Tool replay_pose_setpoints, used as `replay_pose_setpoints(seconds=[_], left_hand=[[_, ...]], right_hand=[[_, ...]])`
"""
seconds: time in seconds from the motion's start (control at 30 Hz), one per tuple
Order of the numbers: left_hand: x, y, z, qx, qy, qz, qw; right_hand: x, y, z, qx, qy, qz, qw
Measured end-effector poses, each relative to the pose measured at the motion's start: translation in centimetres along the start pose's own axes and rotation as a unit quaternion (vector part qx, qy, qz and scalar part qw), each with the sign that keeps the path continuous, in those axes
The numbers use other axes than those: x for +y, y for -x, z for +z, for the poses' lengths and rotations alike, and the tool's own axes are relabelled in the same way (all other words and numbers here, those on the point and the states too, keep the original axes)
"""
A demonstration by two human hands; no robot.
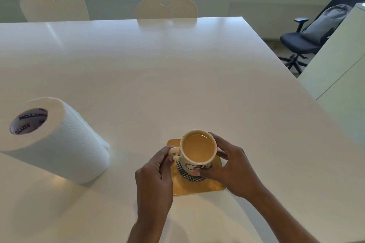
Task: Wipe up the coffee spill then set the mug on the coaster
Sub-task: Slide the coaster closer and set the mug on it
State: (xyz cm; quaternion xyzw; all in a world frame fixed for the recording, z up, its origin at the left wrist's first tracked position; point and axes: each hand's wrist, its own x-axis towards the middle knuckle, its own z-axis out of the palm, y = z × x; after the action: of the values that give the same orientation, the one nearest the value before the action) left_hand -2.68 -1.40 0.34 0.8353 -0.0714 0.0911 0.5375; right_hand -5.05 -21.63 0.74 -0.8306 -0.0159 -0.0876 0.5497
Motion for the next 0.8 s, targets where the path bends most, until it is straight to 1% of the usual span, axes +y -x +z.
replay_pose_setpoints(seconds=[0.2, 0.5, 0.63, 0.8], left_hand=[[-0.3, 0.1, 0.0, 0.009, -0.006, -0.007, 1.0], [-0.1, 0.6, -0.1, 0.001, -0.027, -0.01, 1.0], [-0.2, 0.7, -0.3, -0.005, -0.018, -0.012, 1.0], [0.0, 1.1, -0.2, -0.006, -0.01, -0.022, 1.0]], right_hand=[[0.2, 0.0, 0.1, -0.007, 0.005, 0.008, 1.0], [0.6, 0.2, 0.1, -0.013, 0.001, 0.008, 1.0], [0.8, 0.5, 0.3, -0.016, -0.006, 0.022, 1.0], [1.6, 1.0, 0.5, -0.032, -0.029, 0.059, 0.997]])
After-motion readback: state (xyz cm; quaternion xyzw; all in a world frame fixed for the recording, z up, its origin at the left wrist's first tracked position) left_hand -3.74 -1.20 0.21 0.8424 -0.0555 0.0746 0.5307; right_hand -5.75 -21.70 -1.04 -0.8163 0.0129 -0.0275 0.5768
